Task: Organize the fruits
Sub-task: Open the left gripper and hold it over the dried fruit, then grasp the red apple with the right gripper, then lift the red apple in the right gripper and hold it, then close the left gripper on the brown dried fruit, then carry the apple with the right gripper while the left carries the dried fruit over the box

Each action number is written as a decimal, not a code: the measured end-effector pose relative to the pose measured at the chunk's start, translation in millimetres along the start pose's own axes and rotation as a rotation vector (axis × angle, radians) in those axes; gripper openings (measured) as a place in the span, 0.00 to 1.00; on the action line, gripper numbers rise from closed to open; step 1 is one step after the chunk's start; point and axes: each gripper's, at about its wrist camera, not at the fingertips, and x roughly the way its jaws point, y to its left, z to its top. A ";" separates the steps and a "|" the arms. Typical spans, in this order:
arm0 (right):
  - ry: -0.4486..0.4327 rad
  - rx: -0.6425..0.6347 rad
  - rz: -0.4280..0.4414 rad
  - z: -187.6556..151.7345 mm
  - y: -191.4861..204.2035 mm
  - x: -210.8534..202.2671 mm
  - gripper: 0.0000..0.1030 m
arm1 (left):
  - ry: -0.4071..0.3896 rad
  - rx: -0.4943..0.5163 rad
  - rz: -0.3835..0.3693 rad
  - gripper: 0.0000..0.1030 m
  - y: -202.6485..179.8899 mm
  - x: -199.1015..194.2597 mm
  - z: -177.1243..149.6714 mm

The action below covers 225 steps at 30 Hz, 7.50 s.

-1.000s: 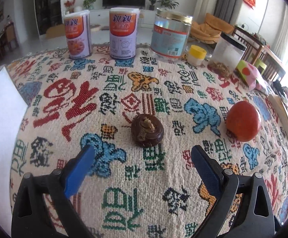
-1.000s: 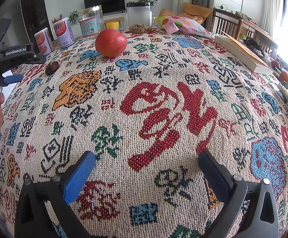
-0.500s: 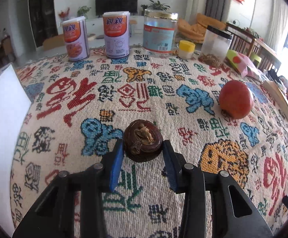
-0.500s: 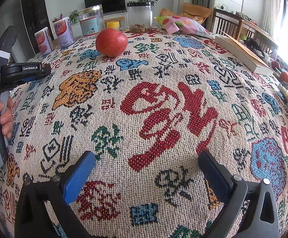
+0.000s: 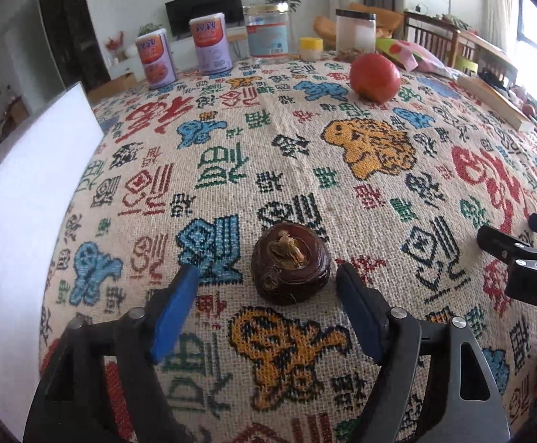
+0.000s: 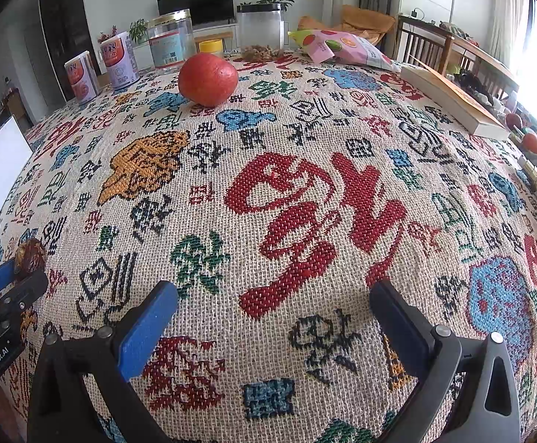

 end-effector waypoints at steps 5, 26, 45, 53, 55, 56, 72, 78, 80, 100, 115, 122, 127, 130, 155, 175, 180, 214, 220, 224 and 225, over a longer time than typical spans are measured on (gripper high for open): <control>0.000 -0.001 0.000 0.1 0.0 -0.2 1.00 | 0.036 -0.086 -0.031 0.93 14.5 7.6 0.5; 0.000 0.000 0.001 0.1 -0.1 -0.3 1.00 | 0.038 -0.088 -0.026 0.95 13.7 9.9 -0.2; -0.001 0.000 0.003 0.2 -0.8 -0.7 1.00 | 0.039 -0.090 -0.025 0.97 14.2 10.4 -0.2; -0.035 0.071 0.106 3.1 -11.6 -7.4 1.00 | 0.039 -0.090 -0.025 0.97 14.2 10.6 -0.2; -0.050 0.105 0.178 15.2 -10.2 -7.7 1.00 | 0.039 -0.090 -0.025 0.97 14.3 10.5 -0.1; -0.066 0.118 0.208 24.9 -8.5 -8.5 1.00 | 0.039 -0.090 -0.026 0.97 14.3 10.5 -0.1; 0.106 0.229 0.297 195.2 48.9 123.6 0.66 | 0.039 -0.091 -0.026 0.97 13.4 9.9 -0.2; 0.057 0.169 0.323 178.9 37.9 101.3 0.65 | 0.039 -0.091 -0.026 0.97 13.8 10.4 -0.2; 0.040 0.164 0.367 168.2 29.1 83.6 0.65 | 0.039 -0.091 -0.026 0.97 14.0 10.5 -0.3; -0.090 -0.150 0.097 -2.4 12.7 -20.3 0.84 | 0.040 -0.090 -0.023 0.97 13.7 11.4 -0.3; -0.003 -0.131 0.076 -28.4 14.0 -18.0 1.00 | 0.040 -0.090 -0.024 0.98 13.9 11.5 -0.4; -0.002 -0.131 0.075 -28.3 14.2 -17.3 1.00 | 0.040 -0.091 -0.024 0.98 14.0 11.5 -0.3; -0.002 -0.131 0.075 -28.2 14.2 -16.9 1.00 | 0.040 -0.091 -0.024 0.98 14.2 11.6 -0.3; -0.002 -0.131 0.075 -28.1 14.1 -17.0 1.00 | 0.040 -0.091 -0.024 0.98 14.3 11.6 -0.2; -0.002 -0.131 0.075 -28.1 14.0 -16.9 1.00 | 0.040 -0.091 -0.025 0.98 14.5 11.9 -0.4; -0.002 -0.131 0.076 -28.2 13.8 -17.0 1.00 | 0.040 -0.092 -0.026 0.98 14.5 12.3 -0.5; -0.002 -0.131 0.076 -28.1 13.8 -17.0 1.00 | 0.040 -0.095 -0.032 0.98 15.0 12.1 -0.5; 0.074 -0.113 0.151 25.6 19.7 -33.9 0.92 | 0.045 -0.087 -0.231 0.40 29.1 -42.6 0.9; 0.174 -0.163 0.112 33.6 27.6 -22.0 0.89 | 0.050 -0.094 -0.229 0.40 32.6 -51.3 -4.9; 0.200 -0.164 0.109 38.9 29.1 -19.5 0.83 | 0.064 -0.095 -0.229 0.40 31.9 -49.7 -9.3; 0.201 -0.168 0.106 39.6 29.8 -19.3 0.83 | 0.066 -0.095 -0.227 0.40 31.8 -49.5 -10.0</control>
